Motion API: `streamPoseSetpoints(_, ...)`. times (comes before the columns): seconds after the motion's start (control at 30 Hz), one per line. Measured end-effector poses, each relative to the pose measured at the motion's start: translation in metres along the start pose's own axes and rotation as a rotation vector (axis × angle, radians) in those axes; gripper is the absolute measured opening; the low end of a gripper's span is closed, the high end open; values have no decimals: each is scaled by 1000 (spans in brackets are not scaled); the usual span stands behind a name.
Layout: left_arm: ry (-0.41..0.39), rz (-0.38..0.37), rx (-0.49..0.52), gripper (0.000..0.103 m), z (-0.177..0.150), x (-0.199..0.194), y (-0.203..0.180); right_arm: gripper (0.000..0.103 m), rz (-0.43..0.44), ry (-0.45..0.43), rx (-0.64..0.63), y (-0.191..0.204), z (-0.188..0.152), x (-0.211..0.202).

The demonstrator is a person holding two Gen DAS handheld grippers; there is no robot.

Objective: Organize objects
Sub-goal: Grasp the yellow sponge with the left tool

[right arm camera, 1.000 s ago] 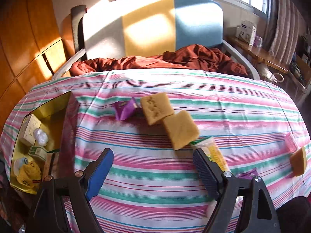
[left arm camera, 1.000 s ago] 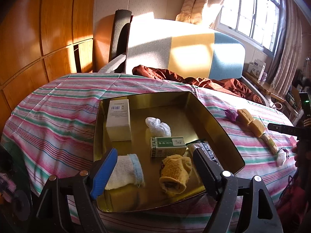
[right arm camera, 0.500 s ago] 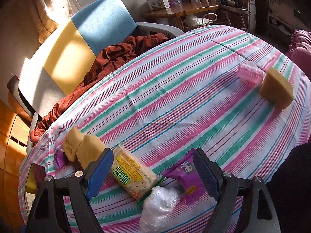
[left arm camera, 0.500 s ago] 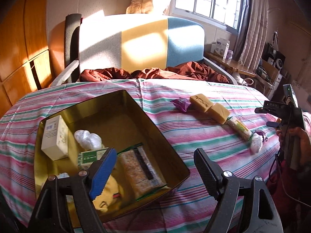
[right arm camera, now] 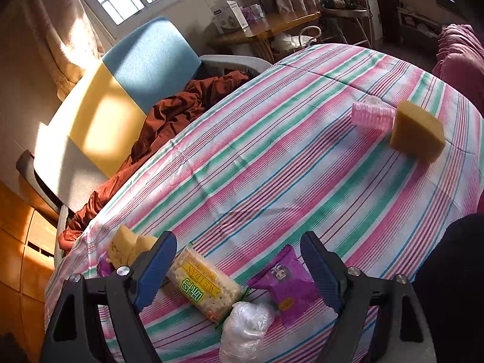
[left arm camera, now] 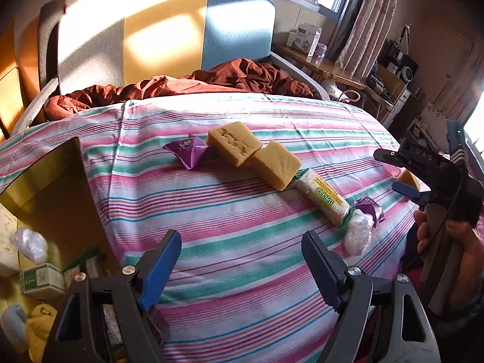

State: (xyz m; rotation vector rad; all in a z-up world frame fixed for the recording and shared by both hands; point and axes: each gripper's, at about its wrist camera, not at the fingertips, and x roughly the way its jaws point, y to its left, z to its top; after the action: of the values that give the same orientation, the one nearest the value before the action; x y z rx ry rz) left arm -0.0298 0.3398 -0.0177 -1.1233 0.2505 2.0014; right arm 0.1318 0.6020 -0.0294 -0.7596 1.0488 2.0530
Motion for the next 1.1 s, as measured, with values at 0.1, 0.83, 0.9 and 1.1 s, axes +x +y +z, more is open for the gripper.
streamPoseSetpoints(0.1,50,-18,-14,90,17,27,-12,85,26,13,47,-8,3,2)
streamPoseSetpoints(0.83,179,112,-175,64,86,168,-45,86,117,77,113,-20,5,15)
streamPoseSetpoints(0.9,158,94,-128,57,79,162,-46,86,119,76,122,-21,5,15)
streamPoseSetpoints(1.1,99,86,-20,55,41,125,-43,86,126,77,188,-34,7,16)
